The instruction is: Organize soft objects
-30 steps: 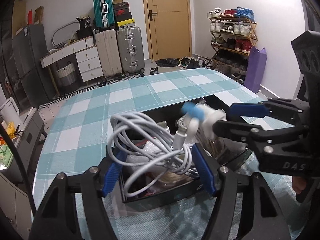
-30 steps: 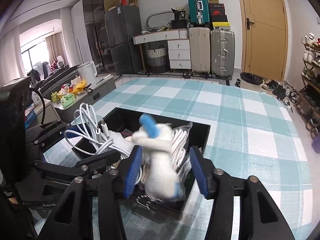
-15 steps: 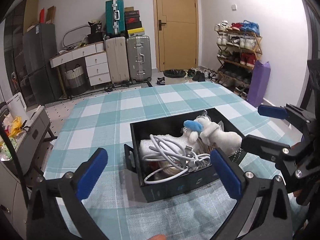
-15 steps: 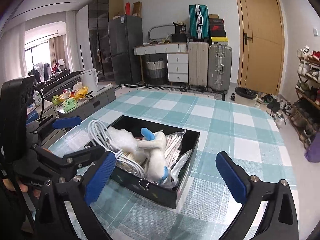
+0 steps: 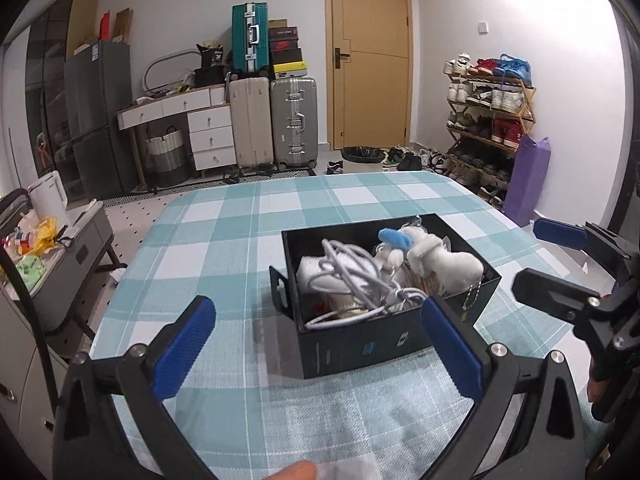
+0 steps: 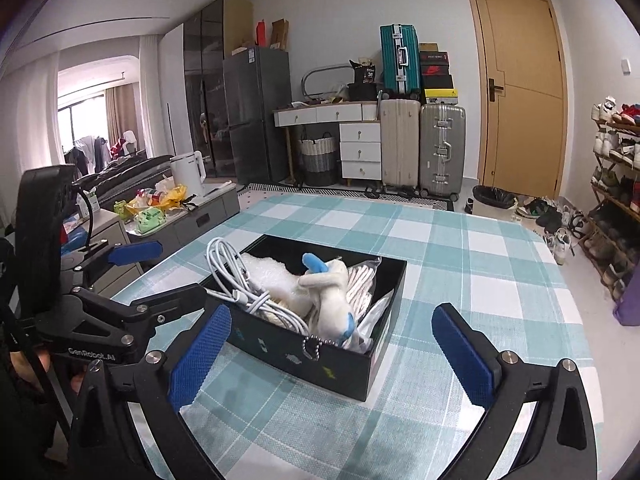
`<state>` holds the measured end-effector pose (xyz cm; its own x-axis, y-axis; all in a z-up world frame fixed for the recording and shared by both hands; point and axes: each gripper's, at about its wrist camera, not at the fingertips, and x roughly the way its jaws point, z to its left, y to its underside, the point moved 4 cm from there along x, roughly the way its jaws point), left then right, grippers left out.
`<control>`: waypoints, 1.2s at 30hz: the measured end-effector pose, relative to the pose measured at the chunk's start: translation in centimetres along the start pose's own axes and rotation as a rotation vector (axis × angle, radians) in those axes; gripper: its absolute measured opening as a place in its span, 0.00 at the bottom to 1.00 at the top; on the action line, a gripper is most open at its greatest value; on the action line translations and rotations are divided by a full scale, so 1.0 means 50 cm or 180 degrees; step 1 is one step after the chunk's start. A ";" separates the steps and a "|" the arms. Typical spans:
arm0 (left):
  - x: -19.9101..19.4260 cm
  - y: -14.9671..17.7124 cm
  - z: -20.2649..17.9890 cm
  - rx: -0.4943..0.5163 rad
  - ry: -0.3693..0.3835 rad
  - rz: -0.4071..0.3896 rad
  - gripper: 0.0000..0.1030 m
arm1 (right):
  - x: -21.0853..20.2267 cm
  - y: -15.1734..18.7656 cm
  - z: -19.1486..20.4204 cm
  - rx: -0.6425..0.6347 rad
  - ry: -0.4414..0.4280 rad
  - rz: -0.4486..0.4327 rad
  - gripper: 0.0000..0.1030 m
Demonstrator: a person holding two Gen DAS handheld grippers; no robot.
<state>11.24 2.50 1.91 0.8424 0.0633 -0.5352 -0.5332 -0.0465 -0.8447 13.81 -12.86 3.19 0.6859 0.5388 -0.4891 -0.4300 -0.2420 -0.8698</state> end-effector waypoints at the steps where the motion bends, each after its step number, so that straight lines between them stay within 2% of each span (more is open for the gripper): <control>1: 0.002 0.005 0.002 -0.0028 -0.0005 0.0015 1.00 | -0.002 0.003 0.000 0.0003 -0.0010 -0.0009 0.99; 14: 0.022 0.043 0.014 -0.0177 -0.0164 0.0054 1.00 | -0.008 0.034 0.012 -0.0044 -0.0124 -0.0133 0.99; 25: 0.040 0.068 0.030 -0.0256 -0.0464 0.0223 1.00 | 0.014 0.058 0.011 -0.0073 0.0015 -0.0104 0.99; 36: 0.033 0.072 0.029 -0.0266 -0.0410 0.0173 1.00 | 0.008 0.058 0.010 -0.0082 0.0093 -0.0180 0.99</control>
<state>10.61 3.87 -2.04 0.7926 0.1855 -0.5808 -0.5647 -0.1359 -0.8140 12.56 -12.96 0.53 0.7258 0.5284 -0.4405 -0.3752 -0.2327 -0.8973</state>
